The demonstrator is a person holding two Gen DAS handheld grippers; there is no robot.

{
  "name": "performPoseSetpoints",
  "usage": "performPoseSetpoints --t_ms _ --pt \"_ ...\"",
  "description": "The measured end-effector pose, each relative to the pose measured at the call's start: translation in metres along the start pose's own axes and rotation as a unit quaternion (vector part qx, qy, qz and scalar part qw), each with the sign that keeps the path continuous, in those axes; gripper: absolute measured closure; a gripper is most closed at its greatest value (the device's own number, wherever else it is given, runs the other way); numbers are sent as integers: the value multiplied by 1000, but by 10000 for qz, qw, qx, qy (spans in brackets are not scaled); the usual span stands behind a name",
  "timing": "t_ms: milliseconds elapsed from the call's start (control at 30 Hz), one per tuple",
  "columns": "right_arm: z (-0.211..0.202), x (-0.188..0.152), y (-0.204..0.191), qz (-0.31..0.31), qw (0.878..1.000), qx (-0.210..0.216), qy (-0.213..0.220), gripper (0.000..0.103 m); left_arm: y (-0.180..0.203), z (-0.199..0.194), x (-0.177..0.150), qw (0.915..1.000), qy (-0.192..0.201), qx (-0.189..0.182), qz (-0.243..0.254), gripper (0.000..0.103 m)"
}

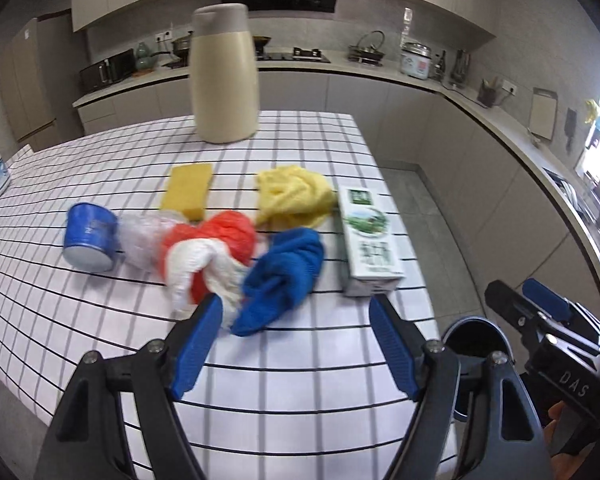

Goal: Collect trash
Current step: 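Move both open tools back toward the blue can and plastic bags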

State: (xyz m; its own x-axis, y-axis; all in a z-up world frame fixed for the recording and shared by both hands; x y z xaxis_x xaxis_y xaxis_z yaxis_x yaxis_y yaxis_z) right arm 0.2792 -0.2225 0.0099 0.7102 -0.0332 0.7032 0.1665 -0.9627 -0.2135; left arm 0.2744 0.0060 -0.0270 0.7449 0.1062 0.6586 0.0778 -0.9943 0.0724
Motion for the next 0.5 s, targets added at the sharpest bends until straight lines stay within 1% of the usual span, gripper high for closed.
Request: performPoseSetpoints --t_ms 233,500 --pt "18 10 -52 -199 9998 92 18 25 -50 7 11 9997 77 151 -165 26" --pt "39 19 -92 -295 9994 162 -7 24 -95 12 19 9991 86 310 -284 26"
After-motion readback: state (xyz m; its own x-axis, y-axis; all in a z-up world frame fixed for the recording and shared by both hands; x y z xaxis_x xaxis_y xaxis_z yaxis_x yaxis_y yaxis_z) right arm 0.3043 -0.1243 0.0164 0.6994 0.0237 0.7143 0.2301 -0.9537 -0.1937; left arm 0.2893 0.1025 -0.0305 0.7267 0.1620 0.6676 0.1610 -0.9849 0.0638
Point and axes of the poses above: each gripper's, at about its wrist camera, not at the fingertips, and z roughly the way its jaws point, y to its right, x to its top, the point moved 1 cm from there along z, roughly the way its jaws point, and after that the axes turned 2 degrees about -z, right-handed, at the moved point
